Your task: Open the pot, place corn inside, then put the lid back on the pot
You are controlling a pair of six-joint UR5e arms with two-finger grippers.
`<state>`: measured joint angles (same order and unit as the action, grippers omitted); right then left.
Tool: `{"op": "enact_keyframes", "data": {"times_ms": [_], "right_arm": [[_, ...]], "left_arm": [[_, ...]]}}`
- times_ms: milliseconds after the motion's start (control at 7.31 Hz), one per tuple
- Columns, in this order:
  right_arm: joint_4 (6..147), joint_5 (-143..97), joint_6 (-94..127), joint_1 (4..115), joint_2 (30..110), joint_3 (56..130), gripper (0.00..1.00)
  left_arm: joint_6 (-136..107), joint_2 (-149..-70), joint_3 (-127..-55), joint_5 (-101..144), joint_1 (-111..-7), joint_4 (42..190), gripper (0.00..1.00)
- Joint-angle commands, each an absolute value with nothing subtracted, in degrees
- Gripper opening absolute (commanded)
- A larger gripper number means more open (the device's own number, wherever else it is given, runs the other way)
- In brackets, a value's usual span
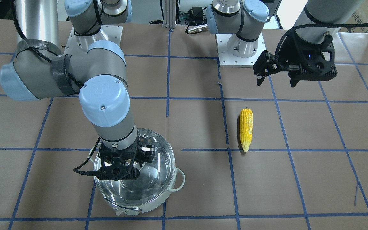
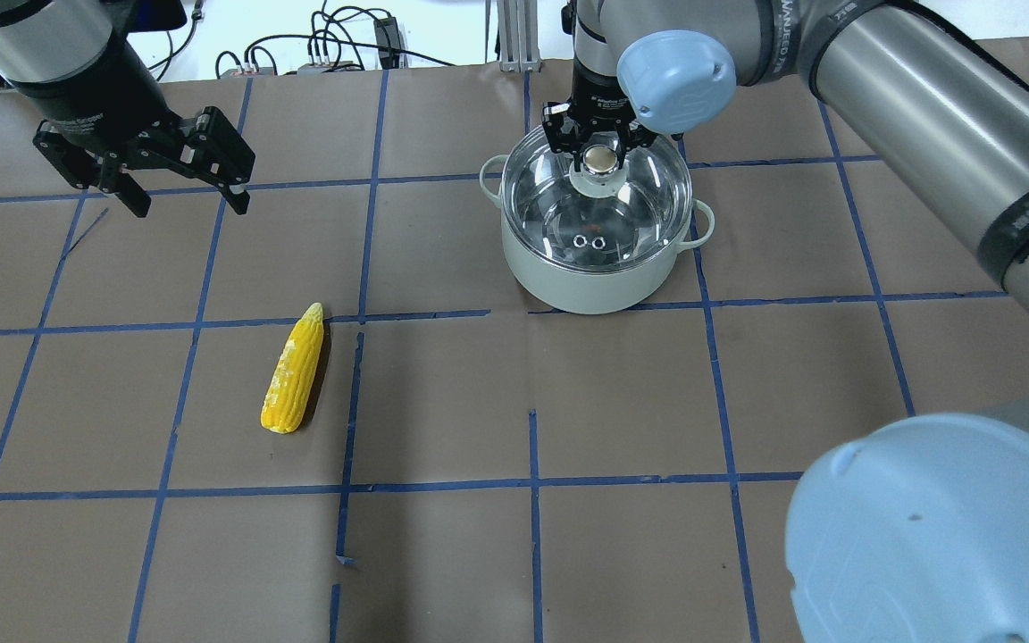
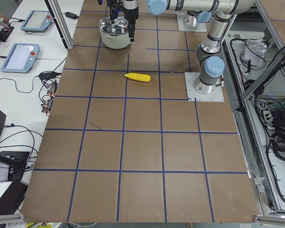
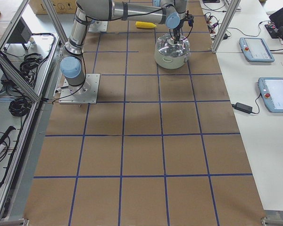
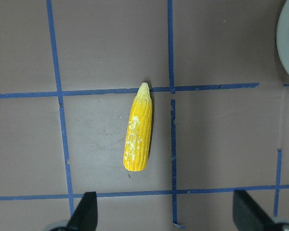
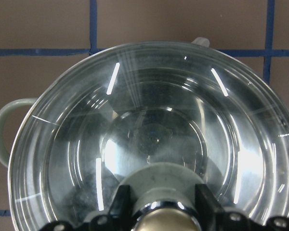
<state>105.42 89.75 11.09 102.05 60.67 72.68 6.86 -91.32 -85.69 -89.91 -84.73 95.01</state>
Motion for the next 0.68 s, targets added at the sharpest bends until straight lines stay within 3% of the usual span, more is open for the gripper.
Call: {"op": "enact_keyframes", "data": {"times_ms": [0,547], "right_arm": [[98.0,89.6,10.9,101.3,62.7,69.0,0.25],[85.3,91.1,8.9,95.8,68.8,63.8,0.25]], "left_arm": [[6.9,-91.3,-85.7,-89.9,-84.7,95.0,1.00],[7.4,-91.5,-86.0,-90.0,-84.6,95.1,1.00]]}}
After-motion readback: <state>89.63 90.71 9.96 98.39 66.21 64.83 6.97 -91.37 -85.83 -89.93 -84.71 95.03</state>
